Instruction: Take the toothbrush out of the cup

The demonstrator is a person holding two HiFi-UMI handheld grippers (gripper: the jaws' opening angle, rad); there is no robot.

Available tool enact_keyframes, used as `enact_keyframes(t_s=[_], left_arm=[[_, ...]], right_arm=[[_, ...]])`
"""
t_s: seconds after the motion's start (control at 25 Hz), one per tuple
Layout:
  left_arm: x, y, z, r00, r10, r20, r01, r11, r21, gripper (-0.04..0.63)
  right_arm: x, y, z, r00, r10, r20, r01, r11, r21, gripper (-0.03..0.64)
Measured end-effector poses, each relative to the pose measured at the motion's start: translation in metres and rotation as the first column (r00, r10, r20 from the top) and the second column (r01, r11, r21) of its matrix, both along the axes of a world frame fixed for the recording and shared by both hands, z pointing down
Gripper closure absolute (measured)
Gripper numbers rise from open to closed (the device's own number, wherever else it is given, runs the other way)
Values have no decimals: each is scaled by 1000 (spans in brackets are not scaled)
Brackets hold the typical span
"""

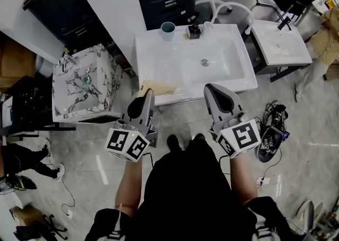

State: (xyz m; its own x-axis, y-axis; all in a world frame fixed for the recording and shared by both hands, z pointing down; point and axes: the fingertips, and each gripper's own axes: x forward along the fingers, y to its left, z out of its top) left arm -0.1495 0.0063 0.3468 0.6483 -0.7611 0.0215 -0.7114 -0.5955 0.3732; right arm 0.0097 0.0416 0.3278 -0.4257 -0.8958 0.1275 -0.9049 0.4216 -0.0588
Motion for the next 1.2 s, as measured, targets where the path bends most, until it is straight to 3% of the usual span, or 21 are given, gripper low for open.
enact_keyframes(t_s=[1.2], left_arm=[[0, 22, -8, 1000, 16, -18, -16, 1000, 9, 555]], right_arm=[[-14, 30, 8, 1000, -21, -4, 21, 1000, -7, 586]])
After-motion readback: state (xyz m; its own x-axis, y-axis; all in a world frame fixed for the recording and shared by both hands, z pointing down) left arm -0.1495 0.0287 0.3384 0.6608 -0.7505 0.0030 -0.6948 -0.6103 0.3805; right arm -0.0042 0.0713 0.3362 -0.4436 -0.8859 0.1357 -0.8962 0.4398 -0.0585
